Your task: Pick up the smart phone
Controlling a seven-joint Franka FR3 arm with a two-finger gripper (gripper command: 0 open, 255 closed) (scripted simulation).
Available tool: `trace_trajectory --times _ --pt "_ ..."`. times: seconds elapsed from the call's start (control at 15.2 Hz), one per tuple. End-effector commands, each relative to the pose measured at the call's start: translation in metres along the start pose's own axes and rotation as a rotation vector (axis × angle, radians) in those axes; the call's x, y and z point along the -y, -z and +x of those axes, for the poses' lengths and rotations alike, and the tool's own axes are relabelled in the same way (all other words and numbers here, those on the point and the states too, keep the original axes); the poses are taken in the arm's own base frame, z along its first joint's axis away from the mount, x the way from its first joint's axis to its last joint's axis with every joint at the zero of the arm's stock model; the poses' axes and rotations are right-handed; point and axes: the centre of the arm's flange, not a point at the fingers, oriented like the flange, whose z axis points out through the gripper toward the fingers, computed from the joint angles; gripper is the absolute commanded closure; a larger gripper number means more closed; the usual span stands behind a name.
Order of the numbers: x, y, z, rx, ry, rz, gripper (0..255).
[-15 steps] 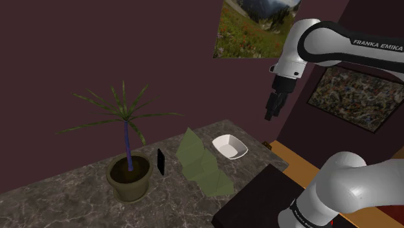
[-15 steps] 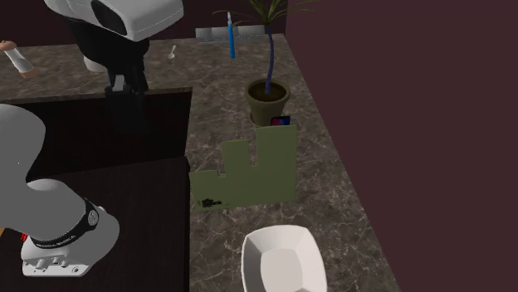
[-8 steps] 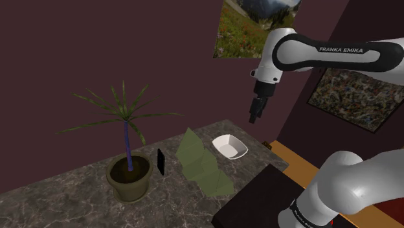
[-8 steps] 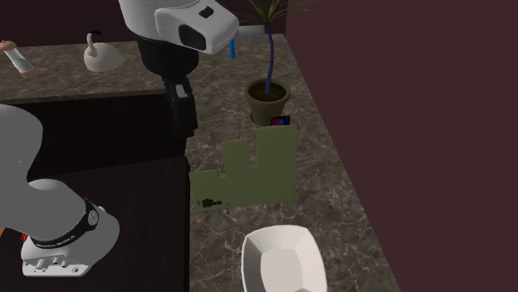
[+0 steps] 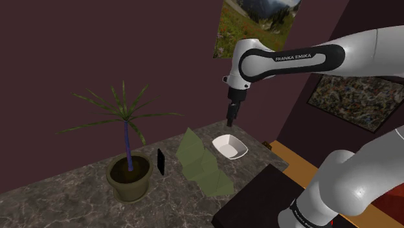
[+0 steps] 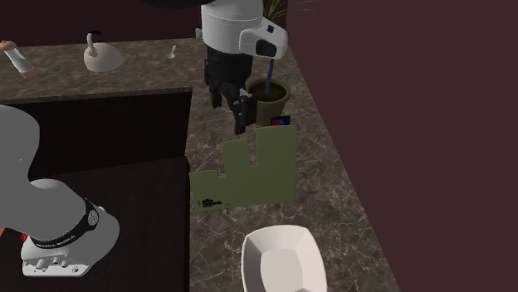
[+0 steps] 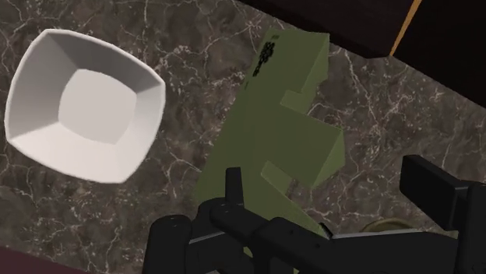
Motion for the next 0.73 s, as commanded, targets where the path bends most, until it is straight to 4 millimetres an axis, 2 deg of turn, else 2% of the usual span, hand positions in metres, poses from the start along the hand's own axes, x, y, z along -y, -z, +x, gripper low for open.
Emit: trace_trajectory --times 0.0,0.66 --pt "0.007 -0.013 0.026 0.006 0.054 -0.017 0" --pt "0.046 -0.075 0.142 0.037 0.314 -0.103 0"
